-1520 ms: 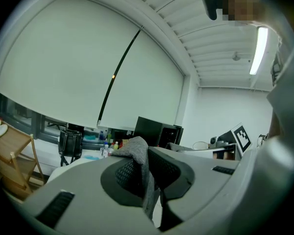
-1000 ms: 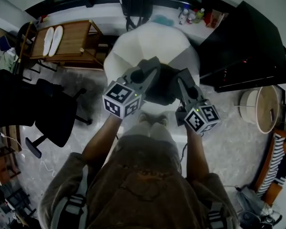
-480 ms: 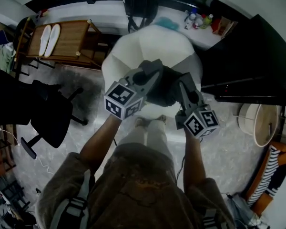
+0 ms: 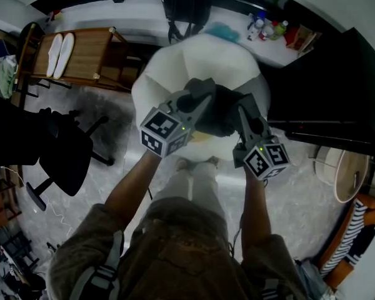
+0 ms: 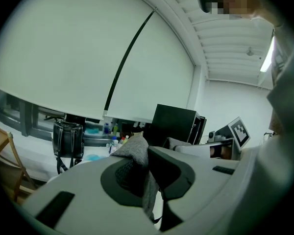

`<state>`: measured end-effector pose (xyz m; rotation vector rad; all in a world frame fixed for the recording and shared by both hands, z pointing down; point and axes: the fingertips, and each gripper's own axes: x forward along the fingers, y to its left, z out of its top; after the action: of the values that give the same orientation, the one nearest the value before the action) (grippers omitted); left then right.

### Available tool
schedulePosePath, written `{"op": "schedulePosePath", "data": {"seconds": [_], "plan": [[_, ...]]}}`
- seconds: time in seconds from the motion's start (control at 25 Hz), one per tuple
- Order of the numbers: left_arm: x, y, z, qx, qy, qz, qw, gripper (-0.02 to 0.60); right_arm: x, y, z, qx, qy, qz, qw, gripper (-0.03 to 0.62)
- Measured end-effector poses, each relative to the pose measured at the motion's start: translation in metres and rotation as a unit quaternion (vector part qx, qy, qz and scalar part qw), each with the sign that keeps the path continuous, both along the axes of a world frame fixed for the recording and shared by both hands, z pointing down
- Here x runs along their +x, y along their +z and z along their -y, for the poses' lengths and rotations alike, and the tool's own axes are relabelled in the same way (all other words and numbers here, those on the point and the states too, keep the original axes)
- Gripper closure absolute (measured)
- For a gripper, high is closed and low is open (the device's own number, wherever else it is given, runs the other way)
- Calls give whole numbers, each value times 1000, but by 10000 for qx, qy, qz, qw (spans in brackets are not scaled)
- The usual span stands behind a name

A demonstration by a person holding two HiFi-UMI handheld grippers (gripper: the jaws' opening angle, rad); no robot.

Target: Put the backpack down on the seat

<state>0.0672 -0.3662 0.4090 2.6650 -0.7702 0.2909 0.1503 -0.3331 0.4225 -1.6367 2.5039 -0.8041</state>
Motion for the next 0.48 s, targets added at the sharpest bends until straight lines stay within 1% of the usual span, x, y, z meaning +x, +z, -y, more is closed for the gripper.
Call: {"op": "schedulePosePath", "data": {"seconds": [0.48], "plan": [[8, 38, 41, -24, -167, 70, 9998, 546, 10, 38, 42, -73, -63, -12, 10000, 566]]}}
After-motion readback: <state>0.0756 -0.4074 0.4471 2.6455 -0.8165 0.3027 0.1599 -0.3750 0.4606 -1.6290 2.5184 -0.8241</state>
